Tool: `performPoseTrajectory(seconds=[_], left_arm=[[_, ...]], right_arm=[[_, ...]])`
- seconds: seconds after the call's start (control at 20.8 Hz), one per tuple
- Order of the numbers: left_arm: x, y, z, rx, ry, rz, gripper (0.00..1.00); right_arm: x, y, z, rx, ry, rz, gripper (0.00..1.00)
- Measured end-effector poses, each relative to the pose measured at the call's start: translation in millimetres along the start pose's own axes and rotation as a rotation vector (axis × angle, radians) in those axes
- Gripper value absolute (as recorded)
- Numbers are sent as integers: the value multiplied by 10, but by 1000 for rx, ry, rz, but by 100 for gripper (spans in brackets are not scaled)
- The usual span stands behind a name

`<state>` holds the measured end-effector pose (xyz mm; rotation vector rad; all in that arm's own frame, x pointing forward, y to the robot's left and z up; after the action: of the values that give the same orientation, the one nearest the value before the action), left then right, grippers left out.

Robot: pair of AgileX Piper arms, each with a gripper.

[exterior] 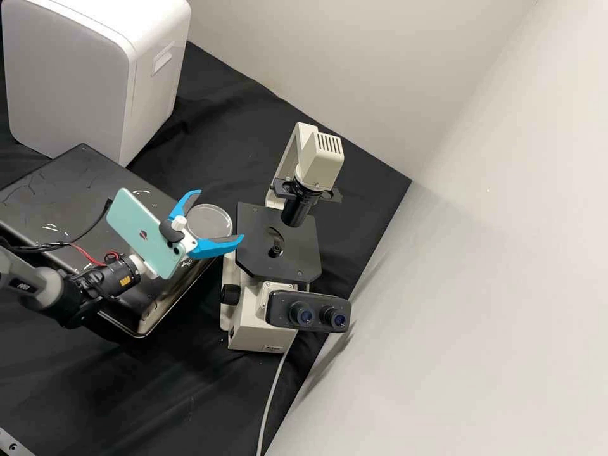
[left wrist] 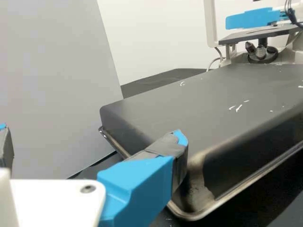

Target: Place the petri dish on the microscope

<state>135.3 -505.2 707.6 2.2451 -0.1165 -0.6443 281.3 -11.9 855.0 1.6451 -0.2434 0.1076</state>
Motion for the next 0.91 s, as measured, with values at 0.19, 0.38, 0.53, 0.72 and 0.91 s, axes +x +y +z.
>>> performPoseTrajectory(seconds=[0.19,0.38,0.53,0.72,0.91], left_arm=[[-12,-12,-7,0,1,-6,100],[-10,-19,-7,0,1,-9,100],[-8,-26,-7,2,2,-13,100],[-8,-26,-7,2,2,-13,100],[-8,-26,-7,2,2,-13,100]], right_arm=[[153,34,80,-1,-38,4,0],[242,109,135,-3,-62,23,0],[300,172,170,-4,-69,46,0],[379,194,236,-3,-95,48,0],[476,202,278,-4,-98,55,0]])
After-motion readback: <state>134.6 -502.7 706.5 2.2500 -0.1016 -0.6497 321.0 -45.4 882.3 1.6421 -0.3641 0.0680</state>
